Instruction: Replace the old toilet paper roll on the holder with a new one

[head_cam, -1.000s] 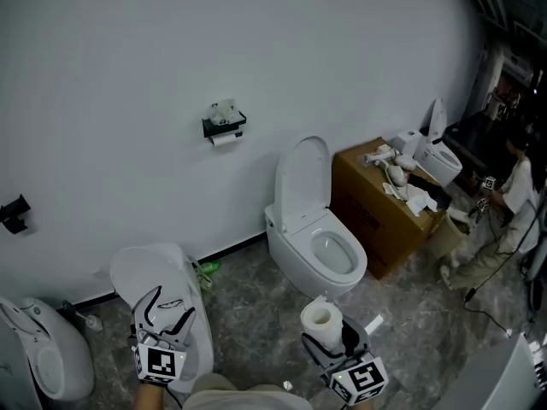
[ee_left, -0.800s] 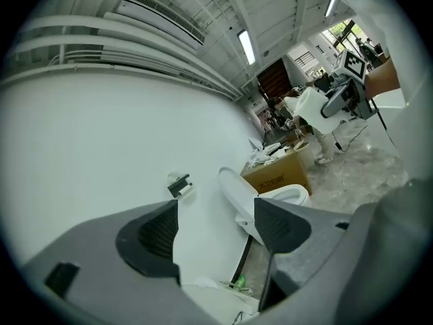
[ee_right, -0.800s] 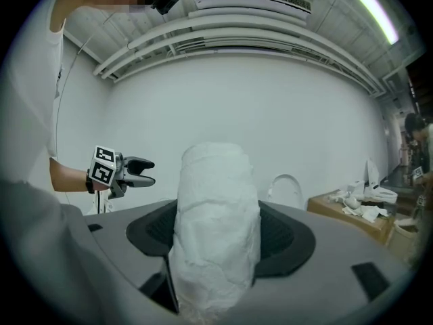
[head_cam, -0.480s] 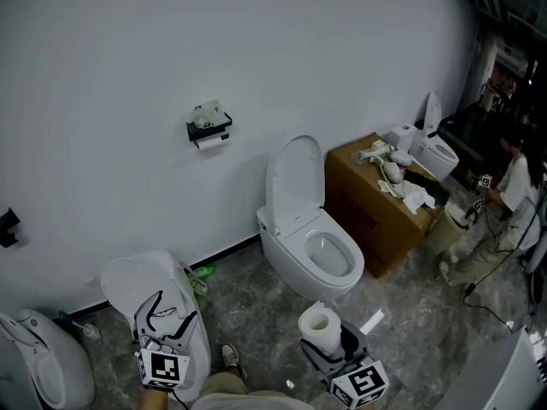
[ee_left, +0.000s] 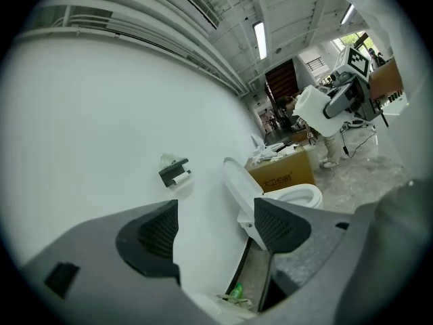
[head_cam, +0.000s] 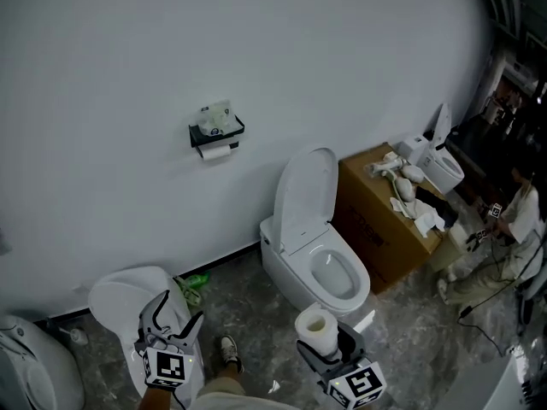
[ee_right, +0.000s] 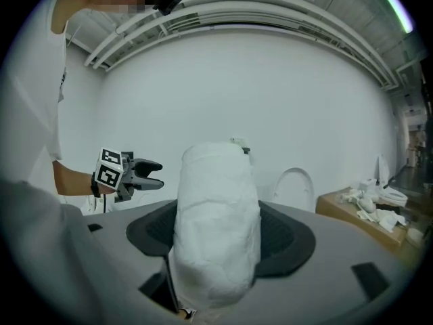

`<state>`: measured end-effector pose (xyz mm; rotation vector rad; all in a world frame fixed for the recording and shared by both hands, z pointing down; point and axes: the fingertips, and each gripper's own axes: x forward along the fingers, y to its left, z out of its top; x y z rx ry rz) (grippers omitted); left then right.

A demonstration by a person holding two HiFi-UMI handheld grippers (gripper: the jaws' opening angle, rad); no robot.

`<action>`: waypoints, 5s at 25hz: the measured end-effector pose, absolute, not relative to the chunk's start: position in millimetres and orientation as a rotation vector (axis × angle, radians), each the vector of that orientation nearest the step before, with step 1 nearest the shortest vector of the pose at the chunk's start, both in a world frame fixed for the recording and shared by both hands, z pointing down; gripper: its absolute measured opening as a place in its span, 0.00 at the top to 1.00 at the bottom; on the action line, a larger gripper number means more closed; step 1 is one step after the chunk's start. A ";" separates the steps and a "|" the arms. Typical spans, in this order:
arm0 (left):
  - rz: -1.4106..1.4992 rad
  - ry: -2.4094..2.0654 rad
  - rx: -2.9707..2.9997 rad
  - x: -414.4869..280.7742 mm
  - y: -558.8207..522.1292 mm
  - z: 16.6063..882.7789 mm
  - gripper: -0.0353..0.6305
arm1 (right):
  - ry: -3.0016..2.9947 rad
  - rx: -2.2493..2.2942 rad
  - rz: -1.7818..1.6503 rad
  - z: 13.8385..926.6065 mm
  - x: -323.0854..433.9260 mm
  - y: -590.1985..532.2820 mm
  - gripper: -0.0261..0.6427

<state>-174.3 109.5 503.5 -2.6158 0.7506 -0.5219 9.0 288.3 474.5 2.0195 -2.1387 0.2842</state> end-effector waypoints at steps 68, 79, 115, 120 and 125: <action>-0.992 0.787 -1.950 103.3 -303.1 503.2 0.56 | -2.505 1.603 0.258 465.2 213.7 -168.7 0.48; -1.150 0.798 -1.853 109.9 -315.7 514.1 0.64 | -2.568 1.540 0.257 470.3 226.8 -172.5 0.48; -0.957 0.642 -1.921 201.9 -300.8 505.9 0.65 | -2.543 1.651 0.287 474.3 269.6 -177.4 0.48; -0.930 0.612 -1.929 216.0 -295.0 503.7 0.66 | -2.511 1.695 0.283 473.0 281.5 -169.0 0.48; -0.889 0.573 -1.938 238.1 -286.0 498.5 0.66 | -2.479 1.749 0.284 471.3 294.2 -159.8 0.48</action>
